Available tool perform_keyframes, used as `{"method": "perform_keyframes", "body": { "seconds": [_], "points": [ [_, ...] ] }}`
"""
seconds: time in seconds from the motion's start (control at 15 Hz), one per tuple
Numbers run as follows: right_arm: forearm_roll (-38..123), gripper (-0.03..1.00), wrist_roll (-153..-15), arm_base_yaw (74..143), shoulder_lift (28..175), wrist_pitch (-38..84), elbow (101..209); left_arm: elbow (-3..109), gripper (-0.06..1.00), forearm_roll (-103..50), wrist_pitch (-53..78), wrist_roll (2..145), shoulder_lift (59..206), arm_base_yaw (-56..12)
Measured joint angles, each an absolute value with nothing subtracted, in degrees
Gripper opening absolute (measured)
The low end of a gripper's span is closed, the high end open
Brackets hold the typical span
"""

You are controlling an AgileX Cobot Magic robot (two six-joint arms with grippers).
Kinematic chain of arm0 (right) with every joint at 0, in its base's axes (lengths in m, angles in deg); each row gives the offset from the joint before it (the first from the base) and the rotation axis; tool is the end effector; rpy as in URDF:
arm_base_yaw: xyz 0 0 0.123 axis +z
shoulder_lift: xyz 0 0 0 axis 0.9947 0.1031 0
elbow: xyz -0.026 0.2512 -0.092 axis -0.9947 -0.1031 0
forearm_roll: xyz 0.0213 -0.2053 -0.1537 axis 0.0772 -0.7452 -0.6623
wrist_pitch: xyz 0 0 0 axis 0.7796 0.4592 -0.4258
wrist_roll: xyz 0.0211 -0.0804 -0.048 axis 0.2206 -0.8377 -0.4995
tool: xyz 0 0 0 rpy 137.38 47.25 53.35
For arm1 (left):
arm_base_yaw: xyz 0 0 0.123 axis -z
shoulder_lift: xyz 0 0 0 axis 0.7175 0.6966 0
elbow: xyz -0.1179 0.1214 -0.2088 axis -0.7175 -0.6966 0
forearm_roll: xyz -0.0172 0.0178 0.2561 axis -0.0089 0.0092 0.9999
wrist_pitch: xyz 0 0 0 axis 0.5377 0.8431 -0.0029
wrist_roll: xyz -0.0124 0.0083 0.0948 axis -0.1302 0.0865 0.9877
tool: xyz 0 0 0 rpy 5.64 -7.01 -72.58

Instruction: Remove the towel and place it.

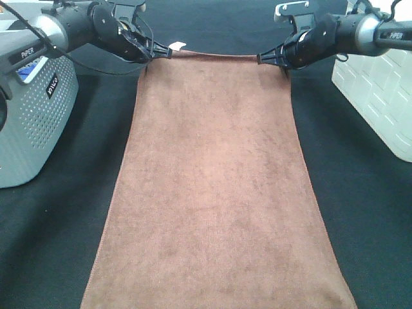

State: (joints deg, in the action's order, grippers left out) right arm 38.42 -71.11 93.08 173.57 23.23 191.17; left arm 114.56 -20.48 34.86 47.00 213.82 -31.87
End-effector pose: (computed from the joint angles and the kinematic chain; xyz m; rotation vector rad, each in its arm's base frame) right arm 0.5567 0.0893 0.1055 -0.2859 2.1375 0.0434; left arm 0.5733 -0.1481 0.1306 0.3139 2.1631 -0.1905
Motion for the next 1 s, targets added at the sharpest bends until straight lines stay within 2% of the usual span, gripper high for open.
{"method": "perform_keyframes", "body": {
  "seconds": [0.67,1.0],
  "points": [
    [40.08,0.04,-71.11,93.08,177.24,20.76,191.57,114.56,0.00,-20.43,28.85,47.11,217.89,-31.87],
    [40.99,0.24,-71.11,92.68,179.01,18.01,192.83,114.56,0.00,-20.43,26.21,47.11,217.95,-31.87]
  ]
}}
